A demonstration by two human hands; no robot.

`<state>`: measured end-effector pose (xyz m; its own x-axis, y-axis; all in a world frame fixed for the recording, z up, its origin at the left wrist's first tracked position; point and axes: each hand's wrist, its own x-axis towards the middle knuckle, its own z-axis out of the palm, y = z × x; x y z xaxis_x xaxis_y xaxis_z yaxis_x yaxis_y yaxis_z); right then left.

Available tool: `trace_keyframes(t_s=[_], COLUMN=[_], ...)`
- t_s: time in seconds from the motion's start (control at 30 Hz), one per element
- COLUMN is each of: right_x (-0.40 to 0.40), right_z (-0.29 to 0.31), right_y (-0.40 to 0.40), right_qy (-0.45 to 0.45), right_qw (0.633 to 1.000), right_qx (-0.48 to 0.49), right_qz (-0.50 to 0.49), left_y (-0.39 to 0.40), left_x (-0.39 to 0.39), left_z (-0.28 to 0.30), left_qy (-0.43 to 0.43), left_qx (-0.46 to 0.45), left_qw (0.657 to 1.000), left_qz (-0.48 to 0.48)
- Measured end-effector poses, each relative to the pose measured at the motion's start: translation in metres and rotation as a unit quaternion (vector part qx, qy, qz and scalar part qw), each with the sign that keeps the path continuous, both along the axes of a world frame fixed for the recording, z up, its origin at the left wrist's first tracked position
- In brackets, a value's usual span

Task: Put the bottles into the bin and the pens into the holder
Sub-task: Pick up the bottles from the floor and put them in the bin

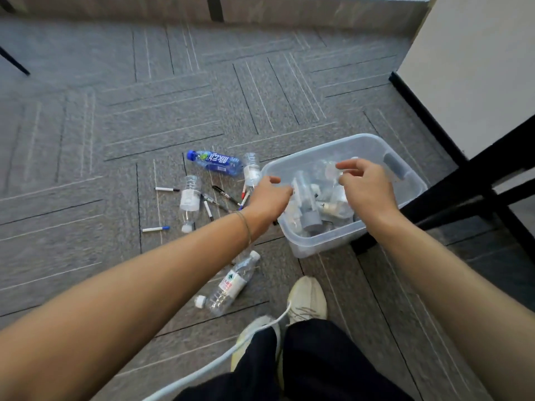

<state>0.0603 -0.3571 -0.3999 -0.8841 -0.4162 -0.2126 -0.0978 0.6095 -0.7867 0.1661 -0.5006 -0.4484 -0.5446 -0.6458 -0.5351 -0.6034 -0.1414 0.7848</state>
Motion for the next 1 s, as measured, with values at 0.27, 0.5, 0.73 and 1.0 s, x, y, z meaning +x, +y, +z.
trace_keyframes(t_s=[0.27, 0.5, 0.73, 1.0], right_x=[0.11, 0.197, 0.227, 0.213], right_z=[-0.058, -0.189, -0.273, -0.281], right_y=[-0.065, -0.106, -0.122, -0.106], right_qy=[0.02, 0.109, 0.239, 0.269], right_qw=[0.983, 0.827, 0.663, 0.668], right_qx=[0.039, 0.226, 0.318, 0.262], right_qz=[0.181, 0.503, 0.635, 0.643], left_y=[-0.044, -0.067, -0.099, -0.102], left_x=[0.176, 0.273, 0.305, 0.308], left_z=[-0.066, -0.135, -0.162, -0.189], left_qy=[-0.096, -0.142, -0.209, -0.309], left_qx=[-0.022, -0.057, -0.124, -0.309], left_qw=[0.992, 0.982, 0.969, 0.877], left_qz=[0.079, 0.108, 0.04, -0.202])
